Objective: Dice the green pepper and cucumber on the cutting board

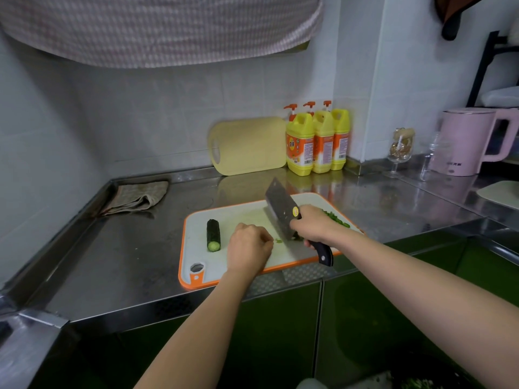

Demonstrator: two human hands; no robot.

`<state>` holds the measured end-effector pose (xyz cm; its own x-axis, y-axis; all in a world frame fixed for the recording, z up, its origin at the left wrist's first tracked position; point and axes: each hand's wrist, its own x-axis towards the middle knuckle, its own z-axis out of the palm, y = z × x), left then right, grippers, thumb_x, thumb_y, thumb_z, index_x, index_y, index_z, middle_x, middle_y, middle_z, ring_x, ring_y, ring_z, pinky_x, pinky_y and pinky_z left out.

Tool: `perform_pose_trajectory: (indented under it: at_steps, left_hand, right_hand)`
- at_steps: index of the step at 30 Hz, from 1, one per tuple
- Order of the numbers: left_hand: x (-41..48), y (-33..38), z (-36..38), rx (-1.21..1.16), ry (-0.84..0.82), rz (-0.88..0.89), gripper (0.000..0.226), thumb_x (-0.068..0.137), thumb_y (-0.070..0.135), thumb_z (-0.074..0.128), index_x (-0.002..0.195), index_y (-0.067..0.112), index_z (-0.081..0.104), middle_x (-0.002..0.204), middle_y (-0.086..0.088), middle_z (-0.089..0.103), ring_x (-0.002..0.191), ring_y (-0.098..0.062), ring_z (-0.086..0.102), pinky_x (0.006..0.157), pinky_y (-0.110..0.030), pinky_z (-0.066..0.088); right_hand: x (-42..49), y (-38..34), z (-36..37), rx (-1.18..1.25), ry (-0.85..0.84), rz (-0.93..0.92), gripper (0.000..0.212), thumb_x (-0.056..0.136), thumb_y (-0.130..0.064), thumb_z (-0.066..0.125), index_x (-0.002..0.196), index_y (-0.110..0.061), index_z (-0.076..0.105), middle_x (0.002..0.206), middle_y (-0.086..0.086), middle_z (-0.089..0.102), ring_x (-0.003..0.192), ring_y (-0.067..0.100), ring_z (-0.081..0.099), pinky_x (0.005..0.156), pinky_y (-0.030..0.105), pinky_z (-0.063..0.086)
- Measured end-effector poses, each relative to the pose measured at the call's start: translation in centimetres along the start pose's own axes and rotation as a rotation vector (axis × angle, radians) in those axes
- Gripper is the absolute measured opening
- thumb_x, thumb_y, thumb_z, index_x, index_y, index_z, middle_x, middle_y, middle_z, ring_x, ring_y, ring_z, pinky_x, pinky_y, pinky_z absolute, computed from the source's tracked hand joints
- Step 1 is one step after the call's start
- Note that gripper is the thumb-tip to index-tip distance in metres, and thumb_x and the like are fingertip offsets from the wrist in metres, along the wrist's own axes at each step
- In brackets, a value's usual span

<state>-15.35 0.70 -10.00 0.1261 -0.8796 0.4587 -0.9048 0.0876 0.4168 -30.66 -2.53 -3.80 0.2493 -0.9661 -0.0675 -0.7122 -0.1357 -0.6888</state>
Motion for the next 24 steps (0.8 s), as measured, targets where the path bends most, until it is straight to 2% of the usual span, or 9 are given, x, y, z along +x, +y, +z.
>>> perform_pose_trajectory:
  at_steps: [3,7,10,16,18,20,21,22,24]
  left_hand:
    - [0.2,0.1,0.0,-0.027,0.057,-0.098,0.011,0.083,0.019,0.061,0.085,0.017,0.071,0.085,-0.004,0.069,0.098,-0.023,0.052,0.076,-0.036,0.047]
    - [0.1,0.0,0.2,-0.004,0.038,-0.085,0.012,0.085,0.019,0.058,0.095,0.017,0.066,0.095,-0.003,0.068,0.100,-0.024,0.051,0.079,-0.036,0.044]
    - [0.3,0.0,0.5,0.003,0.013,-0.072,0.017,0.087,0.019,0.057,0.101,0.019,0.067,0.100,-0.001,0.068,0.103,-0.021,0.050,0.082,-0.033,0.043]
    - [1.2,1.1,1.1,-0.017,-0.046,-0.048,0.017,0.090,0.022,0.057,0.098,0.020,0.071,0.096,-0.001,0.070,0.099,-0.021,0.053,0.081,-0.034,0.046]
    - [1.7,1.6,1.1,-0.130,-0.060,-0.084,0.017,0.092,0.024,0.056,0.096,0.017,0.071,0.092,-0.002,0.072,0.092,-0.023,0.061,0.078,-0.035,0.049]
    - [2.2,2.5,0.7,-0.373,-0.069,-0.187,0.026,0.097,0.029,0.051,0.096,0.012,0.070,0.082,-0.004,0.071,0.079,-0.024,0.066,0.074,-0.039,0.054]
    - [2.5,3.3,0.4,-0.541,-0.098,-0.267,0.034,0.100,0.034,0.047,0.099,0.008,0.068,0.079,-0.006,0.070,0.071,-0.025,0.065,0.071,-0.041,0.055]
    - [2.7,4.1,0.2,-0.709,-0.144,-0.350,0.042,0.101,0.039,0.042,0.103,0.004,0.066,0.079,-0.008,0.068,0.066,-0.025,0.064,0.067,-0.042,0.056]
    - [3.3,5.4,-0.3,-0.928,-0.224,-0.472,0.051,0.101,0.046,0.039,0.104,0.002,0.064,0.082,-0.012,0.067,0.063,-0.023,0.064,0.060,-0.034,0.057]
  right_hand:
    - [-0.5,-0.4,0.7,-0.032,-0.099,-0.017,0.008,0.091,-0.006,0.043,0.084,-0.007,0.048,0.061,0.011,0.052,0.042,0.019,0.052,0.039,0.021,0.040]
    - [-0.4,0.5,1.2,-0.058,-0.167,0.013,0.006,0.090,-0.007,0.046,0.086,-0.007,0.051,0.059,0.009,0.051,0.039,0.017,0.051,0.038,0.021,0.040]
    - [0.1,1.7,-0.5,-0.091,-0.102,0.091,0.006,0.091,-0.006,0.044,0.094,-0.006,0.049,0.065,0.011,0.052,0.041,0.017,0.050,0.039,0.020,0.040]
    - [1.3,3.5,-2.3,-0.057,-0.004,0.155,0.019,0.087,-0.003,0.039,0.103,-0.004,0.049,0.065,0.013,0.054,0.051,0.024,0.051,0.047,0.027,0.044]
    - [1.1,3.0,-2.1,-0.027,0.032,0.113,0.011,0.090,-0.008,0.041,0.095,-0.004,0.050,0.062,0.012,0.054,0.052,0.025,0.052,0.050,0.030,0.046]
    - [0.4,1.8,-2.0,-0.093,0.088,0.029,0.019,0.095,-0.023,0.044,0.085,-0.007,0.051,0.061,0.009,0.057,0.056,0.025,0.057,0.057,0.032,0.047]
    - [0.0,1.1,-2.0,-0.157,0.113,-0.012,0.026,0.096,-0.031,0.044,0.089,-0.008,0.052,0.067,0.009,0.061,0.061,0.025,0.060,0.060,0.031,0.047]
    - [-0.2,0.5,-1.8,-0.212,0.134,-0.039,0.031,0.095,-0.036,0.044,0.101,-0.007,0.052,0.078,0.010,0.066,0.070,0.026,0.063,0.063,0.032,0.046]
    - [-0.6,-0.3,-1.3,-0.291,0.165,-0.070,0.043,0.095,-0.036,0.045,0.125,-0.004,0.042,0.104,0.015,0.066,0.090,0.031,0.063,0.068,0.034,0.043]
